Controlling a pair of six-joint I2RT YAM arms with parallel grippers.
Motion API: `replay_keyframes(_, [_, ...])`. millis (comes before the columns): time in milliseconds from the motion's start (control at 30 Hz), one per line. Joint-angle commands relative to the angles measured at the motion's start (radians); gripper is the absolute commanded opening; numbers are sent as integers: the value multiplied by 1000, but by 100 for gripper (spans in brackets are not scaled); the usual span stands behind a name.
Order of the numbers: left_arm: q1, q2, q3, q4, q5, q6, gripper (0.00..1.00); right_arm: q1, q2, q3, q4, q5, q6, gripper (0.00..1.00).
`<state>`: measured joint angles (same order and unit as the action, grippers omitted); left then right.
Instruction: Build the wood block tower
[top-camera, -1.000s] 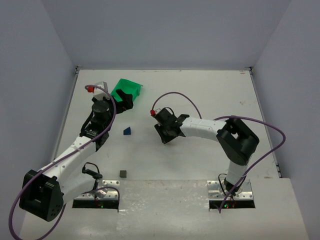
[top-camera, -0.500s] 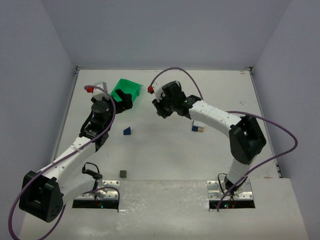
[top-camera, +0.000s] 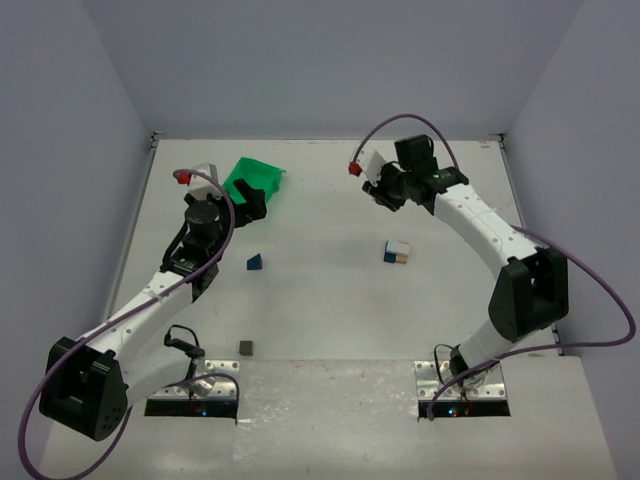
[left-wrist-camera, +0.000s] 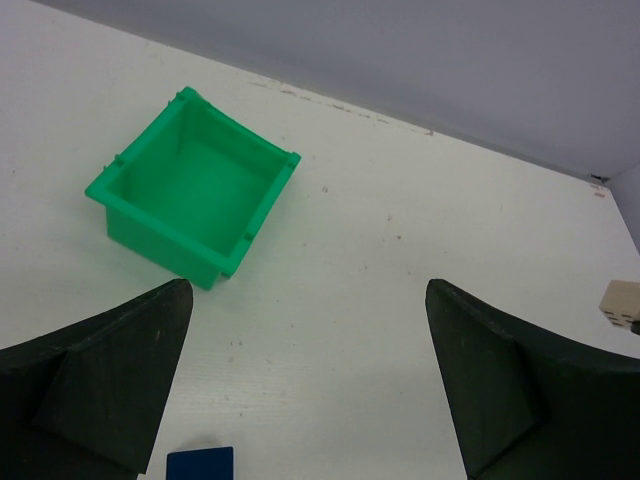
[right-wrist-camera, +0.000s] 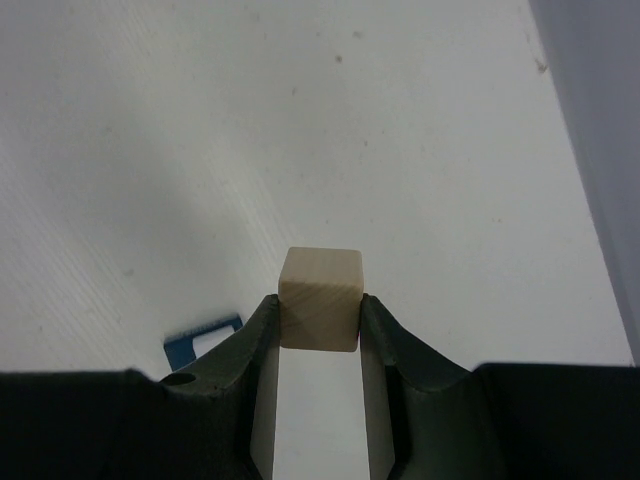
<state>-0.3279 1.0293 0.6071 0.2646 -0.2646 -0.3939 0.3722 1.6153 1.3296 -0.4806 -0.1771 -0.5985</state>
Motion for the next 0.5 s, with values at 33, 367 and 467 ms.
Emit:
replay_keyframes(33, [-10,49,52,6,53,23,100,-57,-75,-121,-133,-3,-183,12])
replay_keyframes(367, [-10,94,108,-30,142,35,100,-127,-35,-190,-136,-42,-224,11])
replay_keyframes(467, [-10,91,108,-36,146,36,100,-128,-33,-201,-161,-78,-256,12])
